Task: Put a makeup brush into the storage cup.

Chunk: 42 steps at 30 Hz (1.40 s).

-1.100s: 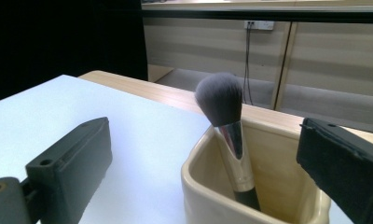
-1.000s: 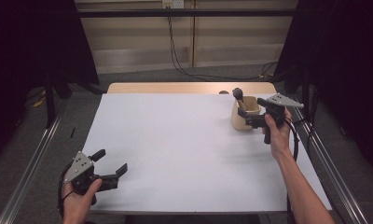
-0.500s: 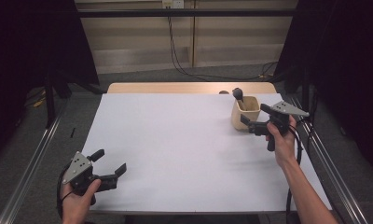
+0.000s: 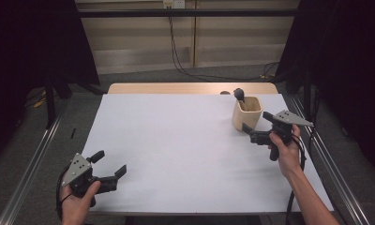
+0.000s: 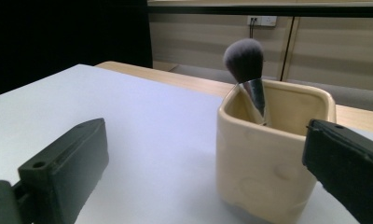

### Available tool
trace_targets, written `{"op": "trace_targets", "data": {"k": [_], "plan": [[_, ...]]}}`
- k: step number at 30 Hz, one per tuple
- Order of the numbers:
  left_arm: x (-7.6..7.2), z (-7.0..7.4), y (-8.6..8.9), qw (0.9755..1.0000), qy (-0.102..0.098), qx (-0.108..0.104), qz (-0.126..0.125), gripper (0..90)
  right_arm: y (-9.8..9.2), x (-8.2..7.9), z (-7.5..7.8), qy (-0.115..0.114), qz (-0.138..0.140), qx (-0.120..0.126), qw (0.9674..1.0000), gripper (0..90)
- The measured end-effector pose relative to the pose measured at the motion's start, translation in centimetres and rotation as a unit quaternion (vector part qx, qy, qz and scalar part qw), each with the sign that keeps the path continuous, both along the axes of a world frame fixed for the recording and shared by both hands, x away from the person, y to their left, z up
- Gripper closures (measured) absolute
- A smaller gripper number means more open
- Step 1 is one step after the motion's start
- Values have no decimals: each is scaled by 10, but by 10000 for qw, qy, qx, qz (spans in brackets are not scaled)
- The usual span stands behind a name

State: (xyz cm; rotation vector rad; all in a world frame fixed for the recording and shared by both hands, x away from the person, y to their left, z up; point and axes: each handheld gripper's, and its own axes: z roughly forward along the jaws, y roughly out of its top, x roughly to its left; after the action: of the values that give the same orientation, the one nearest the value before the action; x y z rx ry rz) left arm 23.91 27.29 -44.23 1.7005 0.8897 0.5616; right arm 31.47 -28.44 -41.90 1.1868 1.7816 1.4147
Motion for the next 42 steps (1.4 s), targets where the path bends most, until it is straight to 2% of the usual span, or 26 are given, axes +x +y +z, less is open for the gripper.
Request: {"op": "trace_targets", "data": {"k": [3, 10, 21, 34, 39, 42], "plan": [[0, 0, 1, 9999, -20, 11, 112, 34, 2, -8, -3, -32, -9, -52, 10000, 2], [-1, 0, 1, 9999, -32, 11, 98, 32, 1, -19, -8, -50, -52, -57, 10000, 4], [-4, 1, 0, 10000, -23, -28, 55, 32, 1, -43, -14, -70, 58, -91, 9999, 3], [-5, 1, 0, 10000, -10, -31, 73, 32, -5, -67, -22, -5, -46, -106, 9999, 5], [-7, 1, -1, 10000, -13, -35, 86, 32, -10, -77, -22, -48, -113, -61, 9999, 7], [-6, 1, -1, 10000, -11, -29, 75, 32, -12, -83, -24, -51, -115, -124, 9998, 7]]}}
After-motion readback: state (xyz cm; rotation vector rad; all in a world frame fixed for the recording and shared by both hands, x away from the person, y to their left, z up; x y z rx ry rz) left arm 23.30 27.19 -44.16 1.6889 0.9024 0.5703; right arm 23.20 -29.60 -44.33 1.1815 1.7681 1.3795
